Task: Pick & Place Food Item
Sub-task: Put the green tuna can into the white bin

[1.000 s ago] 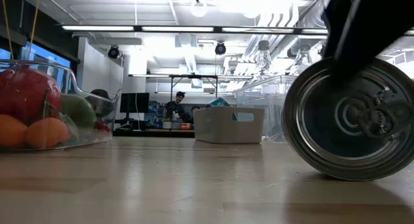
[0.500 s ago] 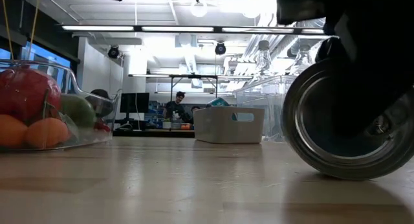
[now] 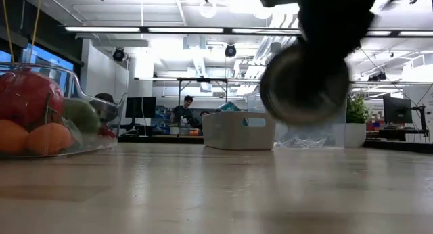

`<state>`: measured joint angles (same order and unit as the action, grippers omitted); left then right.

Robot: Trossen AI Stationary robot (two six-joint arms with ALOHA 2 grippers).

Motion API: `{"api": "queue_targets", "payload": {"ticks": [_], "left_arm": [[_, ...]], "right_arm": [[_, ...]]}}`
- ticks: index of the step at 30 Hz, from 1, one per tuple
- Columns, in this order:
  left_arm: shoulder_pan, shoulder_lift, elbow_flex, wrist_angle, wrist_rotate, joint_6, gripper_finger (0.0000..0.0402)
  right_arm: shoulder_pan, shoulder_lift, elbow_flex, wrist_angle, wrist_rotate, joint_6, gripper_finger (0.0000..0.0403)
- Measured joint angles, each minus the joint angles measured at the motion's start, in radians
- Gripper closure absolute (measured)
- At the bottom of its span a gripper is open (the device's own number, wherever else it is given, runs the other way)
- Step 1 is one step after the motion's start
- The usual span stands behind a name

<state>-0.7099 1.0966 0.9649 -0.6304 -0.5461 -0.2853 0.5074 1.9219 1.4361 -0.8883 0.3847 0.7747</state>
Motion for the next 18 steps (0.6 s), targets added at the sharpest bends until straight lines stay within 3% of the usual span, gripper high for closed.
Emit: {"api": "queue_targets", "payload": {"ticks": [3,9,18], "left_arm": [[-0.011,-0.001,0.0,0.001,0.0,0.0,0.0036],[-0.029,-0.015,0.0,0.002,-0.001,-0.026,0.0036],[-0.075,-0.018,0.0,0.002,-0.002,-0.03,0.0036]], "right_arm": [[-0.037,-0.051,0.03,-0.096,0.177,-0.037,0.0281],[-0.198,-0.13,0.037,-0.091,0.55,-0.039,0.0281],[-0.457,-0.067,0.034,-0.037,0.545,-0.02,0.0281]]}}
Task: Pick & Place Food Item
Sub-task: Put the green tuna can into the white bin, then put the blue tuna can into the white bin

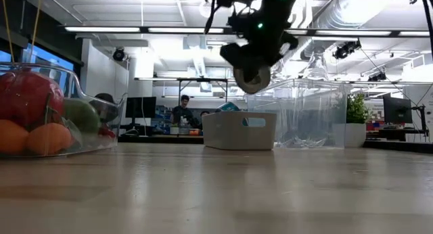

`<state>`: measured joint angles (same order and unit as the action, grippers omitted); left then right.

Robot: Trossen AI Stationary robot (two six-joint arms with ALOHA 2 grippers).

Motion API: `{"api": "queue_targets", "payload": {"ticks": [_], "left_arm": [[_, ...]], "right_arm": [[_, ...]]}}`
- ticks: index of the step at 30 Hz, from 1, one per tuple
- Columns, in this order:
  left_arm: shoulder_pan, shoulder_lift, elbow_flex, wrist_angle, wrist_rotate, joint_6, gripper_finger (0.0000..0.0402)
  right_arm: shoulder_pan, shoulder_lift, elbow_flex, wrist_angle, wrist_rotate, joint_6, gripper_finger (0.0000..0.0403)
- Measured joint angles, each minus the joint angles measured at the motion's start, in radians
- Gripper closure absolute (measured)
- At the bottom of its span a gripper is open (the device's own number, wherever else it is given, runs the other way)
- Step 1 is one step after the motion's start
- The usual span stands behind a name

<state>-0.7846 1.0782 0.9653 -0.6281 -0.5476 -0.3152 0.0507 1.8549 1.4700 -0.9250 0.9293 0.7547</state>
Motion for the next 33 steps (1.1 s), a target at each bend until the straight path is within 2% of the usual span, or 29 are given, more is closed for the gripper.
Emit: {"api": "queue_targets", "payload": {"ticks": [6,8,14,19,22,26,29,33], "left_arm": [[-0.033,0.0,0.0,0.0,0.0,0.0,0.0036],[-0.039,0.0,0.0,0.0,0.0,0.0,0.0036],[-0.056,0.0,0.0,0.0,0.0,0.001,0.0036],[-0.066,0.0,0.0,0.0,0.0,0.001,0.0036],[-0.066,0.0,0.0,0.0,0.0,0.001,0.0036],[-0.066,0.0,0.0,-0.001,0.0,0.001,0.0036],[-0.066,0.0,0.0,0.0,0.0,0.001,0.0036],[-0.064,0.0,0.0,0.0,-0.001,0.002,0.0036]], "right_arm": [[-0.085,0.002,0.0,0.073,-0.129,0.0,0.0281],[-0.102,0.002,0.0,0.081,-0.128,0.0,0.0273],[-0.14,0.002,0.001,0.109,-0.125,0.0,0.0148],[-0.135,0.002,0.001,0.122,-0.121,-0.034,0.0098],[-0.103,-0.003,0.001,0.17,-0.121,-0.151,0.0092],[-0.03,-0.042,0.001,0.191,-0.179,-0.263,0.01],[0.04,-0.08,0.002,0.175,-0.281,-0.247,0.011],[0.14,-0.139,0.004,0.121,-0.494,-0.115,0.0122]]}}
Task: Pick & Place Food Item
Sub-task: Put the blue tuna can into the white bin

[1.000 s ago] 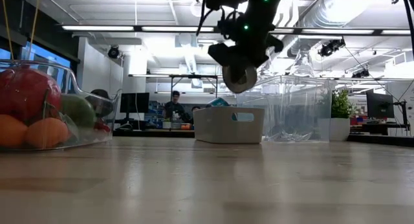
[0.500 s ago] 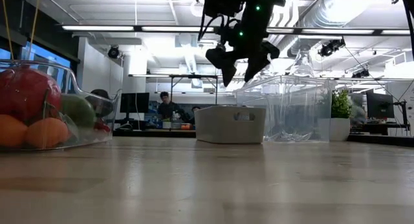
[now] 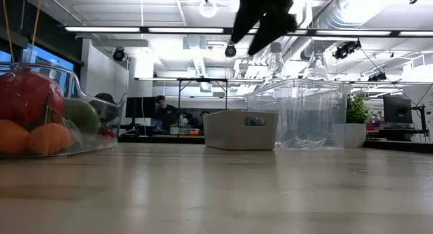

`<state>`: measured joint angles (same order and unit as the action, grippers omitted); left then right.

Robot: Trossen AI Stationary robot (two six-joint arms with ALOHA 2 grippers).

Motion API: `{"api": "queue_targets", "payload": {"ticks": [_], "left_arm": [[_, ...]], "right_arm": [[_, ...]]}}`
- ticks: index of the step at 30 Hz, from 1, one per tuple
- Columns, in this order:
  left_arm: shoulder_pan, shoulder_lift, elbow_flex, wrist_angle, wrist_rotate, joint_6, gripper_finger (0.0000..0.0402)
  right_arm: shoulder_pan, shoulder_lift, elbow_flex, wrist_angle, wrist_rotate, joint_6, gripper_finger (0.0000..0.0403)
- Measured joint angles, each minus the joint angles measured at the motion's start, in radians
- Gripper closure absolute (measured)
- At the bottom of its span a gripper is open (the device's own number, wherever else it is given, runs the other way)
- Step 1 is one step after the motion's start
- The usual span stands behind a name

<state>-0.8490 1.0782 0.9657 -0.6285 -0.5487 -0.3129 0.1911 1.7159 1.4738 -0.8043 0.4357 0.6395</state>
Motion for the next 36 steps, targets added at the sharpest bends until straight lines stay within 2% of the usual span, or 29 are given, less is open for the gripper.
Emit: {"api": "queue_targets", "payload": {"ticks": [7,10,18,21,25,30,36], "left_arm": [[0.02,0.0,0.0,0.0,-0.005,0.009,0.0036],[0.032,0.0,0.0,0.0,-0.006,0.009,0.0036],[0.055,0.0,0.0,0.001,-0.006,0.008,0.0036],[0.062,0.0,0.0,0.005,-0.006,0.006,0.0036],[0.072,0.0,0.0,0.005,-0.006,0.005,0.0036],[0.075,0.0,0.0,0.005,-0.006,0.005,0.0036],[0.075,0.0,0.0,0.005,-0.006,0.006,0.0036]], "right_arm": [[0.178,-0.017,-0.002,-0.029,-0.402,0.244,0.0134],[0.248,-0.01,-0.002,-0.009,-0.503,0.346,0.0137],[0.407,-0.006,-0.003,0.184,-0.497,0.6,0.0137],[0.464,-0.006,-0.003,0.203,-0.499,0.725,0.0137],[0.527,-0.006,-0.003,0.139,-0.507,0.944,0.0137],[0.58,-0.006,-0.003,0.0,-0.601,1.257,0.0137],[0.608,0.017,-0.008,-0.148,-0.572,1.503,0.0137]]}}
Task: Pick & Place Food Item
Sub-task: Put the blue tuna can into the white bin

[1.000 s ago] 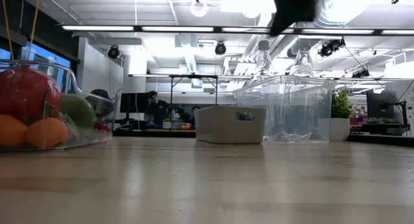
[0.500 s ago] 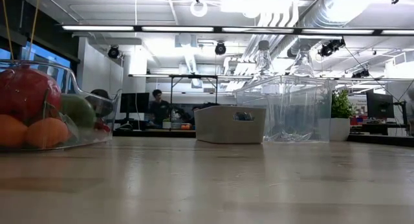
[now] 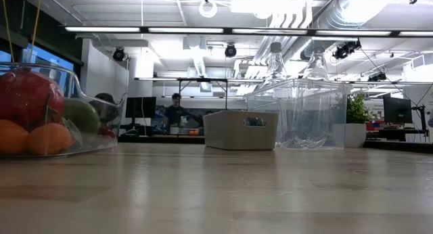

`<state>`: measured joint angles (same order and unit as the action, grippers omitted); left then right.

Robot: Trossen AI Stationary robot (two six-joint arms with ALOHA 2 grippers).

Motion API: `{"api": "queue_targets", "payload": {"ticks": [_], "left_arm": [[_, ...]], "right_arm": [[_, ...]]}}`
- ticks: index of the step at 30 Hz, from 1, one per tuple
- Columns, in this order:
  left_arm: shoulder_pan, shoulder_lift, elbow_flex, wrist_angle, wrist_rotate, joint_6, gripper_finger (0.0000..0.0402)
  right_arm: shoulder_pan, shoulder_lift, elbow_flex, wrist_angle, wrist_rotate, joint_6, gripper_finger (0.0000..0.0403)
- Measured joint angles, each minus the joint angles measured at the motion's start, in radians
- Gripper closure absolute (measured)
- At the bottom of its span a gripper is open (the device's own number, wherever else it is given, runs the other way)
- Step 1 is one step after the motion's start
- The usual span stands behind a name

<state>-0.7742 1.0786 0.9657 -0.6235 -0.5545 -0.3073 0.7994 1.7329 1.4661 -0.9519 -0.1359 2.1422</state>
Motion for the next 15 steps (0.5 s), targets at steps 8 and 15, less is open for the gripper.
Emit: {"api": "queue_targets", "payload": {"ticks": [8,15], "left_arm": [[0.0,0.0,0.0,0.0,0.0,0.0,0.0036],[0.0,0.0,0.0,0.0,0.001,0.004,0.0036]], "right_arm": [[-0.014,0.06,-0.025,0.012,-0.106,0.039,0.0137],[-0.041,0.106,-0.027,0.009,-0.143,0.037,0.0137]]}}
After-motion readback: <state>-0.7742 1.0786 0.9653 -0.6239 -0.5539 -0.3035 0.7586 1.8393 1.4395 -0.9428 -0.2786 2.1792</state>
